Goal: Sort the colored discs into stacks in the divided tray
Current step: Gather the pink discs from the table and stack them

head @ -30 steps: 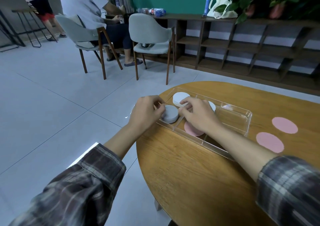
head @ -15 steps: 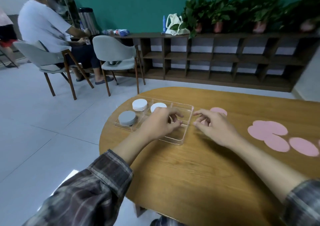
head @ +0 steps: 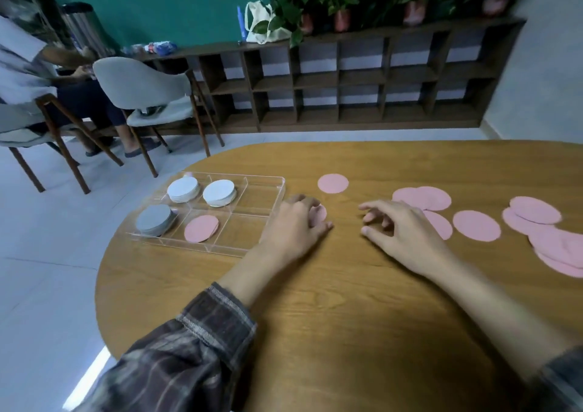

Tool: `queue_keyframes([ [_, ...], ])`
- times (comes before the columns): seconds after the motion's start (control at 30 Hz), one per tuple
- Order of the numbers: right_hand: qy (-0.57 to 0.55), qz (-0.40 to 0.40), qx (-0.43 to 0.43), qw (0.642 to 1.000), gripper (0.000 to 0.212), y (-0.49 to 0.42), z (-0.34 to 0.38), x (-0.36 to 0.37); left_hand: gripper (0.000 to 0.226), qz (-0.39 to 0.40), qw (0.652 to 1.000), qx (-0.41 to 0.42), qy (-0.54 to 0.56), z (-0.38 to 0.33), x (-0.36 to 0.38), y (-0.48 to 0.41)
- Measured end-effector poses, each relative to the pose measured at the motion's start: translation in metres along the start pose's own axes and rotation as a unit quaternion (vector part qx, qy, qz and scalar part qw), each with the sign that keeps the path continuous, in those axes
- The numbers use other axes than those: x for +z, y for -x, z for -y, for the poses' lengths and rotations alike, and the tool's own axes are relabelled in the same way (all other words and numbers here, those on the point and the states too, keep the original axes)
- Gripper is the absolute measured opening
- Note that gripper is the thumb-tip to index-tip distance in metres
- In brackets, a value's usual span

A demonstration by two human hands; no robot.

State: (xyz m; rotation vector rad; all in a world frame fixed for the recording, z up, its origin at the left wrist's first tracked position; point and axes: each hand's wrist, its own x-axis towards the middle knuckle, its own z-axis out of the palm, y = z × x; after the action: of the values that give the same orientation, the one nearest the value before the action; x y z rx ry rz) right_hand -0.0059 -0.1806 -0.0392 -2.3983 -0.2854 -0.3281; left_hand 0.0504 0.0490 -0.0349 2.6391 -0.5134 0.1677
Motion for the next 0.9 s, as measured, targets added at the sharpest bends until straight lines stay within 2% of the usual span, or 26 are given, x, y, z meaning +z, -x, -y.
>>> queue_keyframes([
  [0.2, -0.017, -0.026, -0.008, 0.999, 0.040, 0.004, -0.019, 0.006, 0.034, -0.048, 0.998, 0.007, 0.033, -0.009, 0.022, -0.009],
  [0.37, -0.003, -0.023, -0.017, 1.000, 0.044, 0.001, -0.024, 0.007, 0.028, -0.044, 0.993, 0.080, 0.075, -0.023, 0.034, -0.006],
  [0.5, 0.016, -0.025, -0.032, 0.999, 0.045, 0.001, -0.025, 0.010, 0.012, -0.055, 0.980, 0.131, 0.136, -0.021, 0.027, -0.005],
  [0.57, 0.019, -0.028, -0.043, 0.999, 0.042, -0.001, -0.024, 0.011, 0.014, -0.063, 0.973, 0.159, 0.157, -0.021, 0.024, -0.005],
  [0.67, 0.014, -0.042, -0.065, 0.997, 0.024, -0.002, -0.023, 0.011, 0.017, -0.090, 0.960, 0.190, 0.183, -0.023, 0.027, -0.004],
  [0.73, -0.001, -0.054, -0.062, 0.997, 0.015, -0.001, -0.020, 0.009, 0.018, -0.102, 0.955, 0.189, 0.203, -0.025, 0.029, -0.004],
  [0.9, -0.023, -0.102, -0.026, 0.994, 0.010, 0.003, -0.016, 0.001, 0.026, -0.112, 0.963, 0.121, 0.213, -0.029, 0.034, -0.007],
])
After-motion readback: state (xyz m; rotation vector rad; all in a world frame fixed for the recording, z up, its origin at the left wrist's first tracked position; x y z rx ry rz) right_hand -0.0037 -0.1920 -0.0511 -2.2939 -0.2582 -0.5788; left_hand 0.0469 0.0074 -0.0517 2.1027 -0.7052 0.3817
